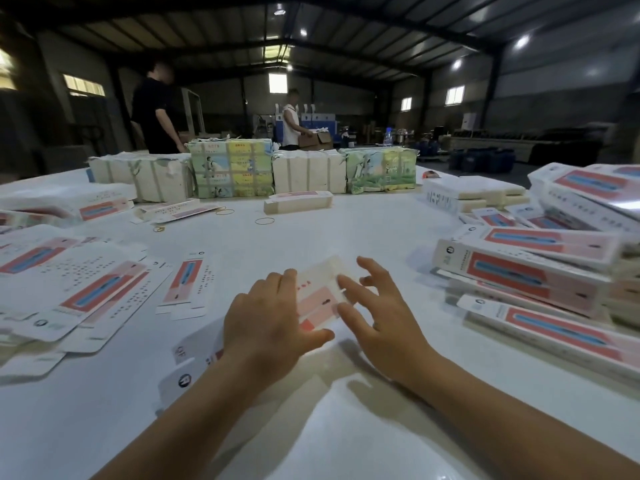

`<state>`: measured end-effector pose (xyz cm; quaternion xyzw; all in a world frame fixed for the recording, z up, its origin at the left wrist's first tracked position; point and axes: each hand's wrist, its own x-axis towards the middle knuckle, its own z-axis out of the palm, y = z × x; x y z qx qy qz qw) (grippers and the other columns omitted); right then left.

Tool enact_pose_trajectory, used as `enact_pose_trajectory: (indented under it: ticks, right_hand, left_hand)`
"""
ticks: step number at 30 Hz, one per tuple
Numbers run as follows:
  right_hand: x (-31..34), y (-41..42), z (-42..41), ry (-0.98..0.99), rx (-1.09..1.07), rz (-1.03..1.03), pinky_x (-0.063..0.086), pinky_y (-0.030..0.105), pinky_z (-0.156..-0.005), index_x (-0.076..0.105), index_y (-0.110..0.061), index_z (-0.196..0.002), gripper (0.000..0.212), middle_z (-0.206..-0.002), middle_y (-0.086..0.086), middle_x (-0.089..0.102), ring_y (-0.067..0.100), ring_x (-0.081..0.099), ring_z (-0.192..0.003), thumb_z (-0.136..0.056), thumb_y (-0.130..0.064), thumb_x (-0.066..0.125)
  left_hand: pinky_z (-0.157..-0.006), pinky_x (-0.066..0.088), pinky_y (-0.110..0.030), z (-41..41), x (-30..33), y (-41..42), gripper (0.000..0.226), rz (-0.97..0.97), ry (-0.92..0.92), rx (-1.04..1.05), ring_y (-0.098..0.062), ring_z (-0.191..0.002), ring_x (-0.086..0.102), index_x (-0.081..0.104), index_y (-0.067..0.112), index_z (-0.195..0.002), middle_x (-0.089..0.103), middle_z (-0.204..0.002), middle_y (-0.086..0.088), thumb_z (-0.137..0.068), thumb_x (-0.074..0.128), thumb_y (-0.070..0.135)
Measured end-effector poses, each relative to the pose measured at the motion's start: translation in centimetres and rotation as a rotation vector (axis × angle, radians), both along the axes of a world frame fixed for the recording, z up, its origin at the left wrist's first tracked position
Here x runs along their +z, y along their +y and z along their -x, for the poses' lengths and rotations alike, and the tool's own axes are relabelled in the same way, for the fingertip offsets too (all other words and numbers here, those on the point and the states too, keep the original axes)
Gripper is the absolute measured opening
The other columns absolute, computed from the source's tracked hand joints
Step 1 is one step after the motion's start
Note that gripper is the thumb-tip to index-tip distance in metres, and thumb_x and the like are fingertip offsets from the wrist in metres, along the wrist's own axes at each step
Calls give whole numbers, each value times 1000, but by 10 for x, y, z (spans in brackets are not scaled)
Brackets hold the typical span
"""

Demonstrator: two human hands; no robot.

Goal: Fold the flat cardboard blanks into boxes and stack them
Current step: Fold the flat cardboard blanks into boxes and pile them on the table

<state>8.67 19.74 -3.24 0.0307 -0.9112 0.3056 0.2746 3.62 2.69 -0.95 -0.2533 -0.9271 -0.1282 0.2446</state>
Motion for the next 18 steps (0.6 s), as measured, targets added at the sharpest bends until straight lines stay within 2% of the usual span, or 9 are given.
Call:
enact_pose_trajectory:
  ticks: [2,4,5,7,9,10,12,16,18]
  right_hand:
    - [-2,-5,-1,9,1,-49,29,23,-106,52,-35,-134,40,-153,-19,17,-4,24,-127,-95,-44,46]
    - [0,-8,-2,-17,30,10,30,25,-109,55,-42,-127,33,-152,-20,21,0,24,-133,-95,-44,49]
    - [2,-9,-3,-55,57,136,32,29,-110,58,-47,-117,25,-149,-20,25,1,27,-133,-94,-43,52]
    - [11,-12,-3,-161,152,548,38,35,-107,65,-46,-100,15,-141,-20,38,5,40,-126,-92,-35,59]
    - [15,-11,-2,-249,259,907,44,35,-95,74,-25,-94,14,-121,-6,60,16,56,-111,-90,-22,60]
    - [16,-10,-2,-269,291,977,45,35,-89,73,-16,-92,14,-107,3,67,20,61,-102,-89,-17,60]
    - [15,-12,-4,-283,348,990,48,34,-84,72,-6,-94,15,-93,11,71,23,64,-90,-89,-13,59]
    - [15,-10,-6,-294,405,891,51,42,-88,72,-10,-99,25,-100,16,71,29,65,-90,-82,-25,61]
    - [15,-11,-6,-296,387,818,53,38,-84,72,-11,-99,30,-101,19,69,26,63,-87,-79,-30,61]
  left_hand:
    - [-86,42,-24,-1,-1,2,95,30,46,39,-12,-104,50,26,23,-141,49,-126,5,-69,50,80]
    - [-85,40,-23,-2,-1,3,92,64,90,64,-11,-103,49,27,23,-138,49,-123,6,-69,48,81]
    - [-84,39,-23,-2,-1,2,91,73,103,72,-11,-102,49,27,23,-137,49,-122,6,-70,47,81]
    - [-83,39,-23,-2,0,2,89,68,107,76,-11,-101,48,26,23,-136,48,-120,6,-71,48,80]
    - [-82,38,-23,-4,0,4,88,70,129,65,-11,-101,48,26,23,-136,48,-120,7,-71,49,78]
    - [-82,38,-23,-5,-1,6,88,84,151,57,-12,-102,48,26,23,-137,48,-120,7,-72,49,78]
    - [-82,38,-23,-7,-1,11,88,107,180,36,-13,-103,49,27,23,-137,48,-120,7,-72,47,78]
    - [-78,39,-21,-6,-1,11,84,86,129,3,-12,-100,52,31,25,-135,51,-118,8,-72,50,77]
    - [-70,39,-19,-5,-1,8,71,46,79,-28,-9,-94,56,37,31,-126,55,-114,13,-73,50,76]
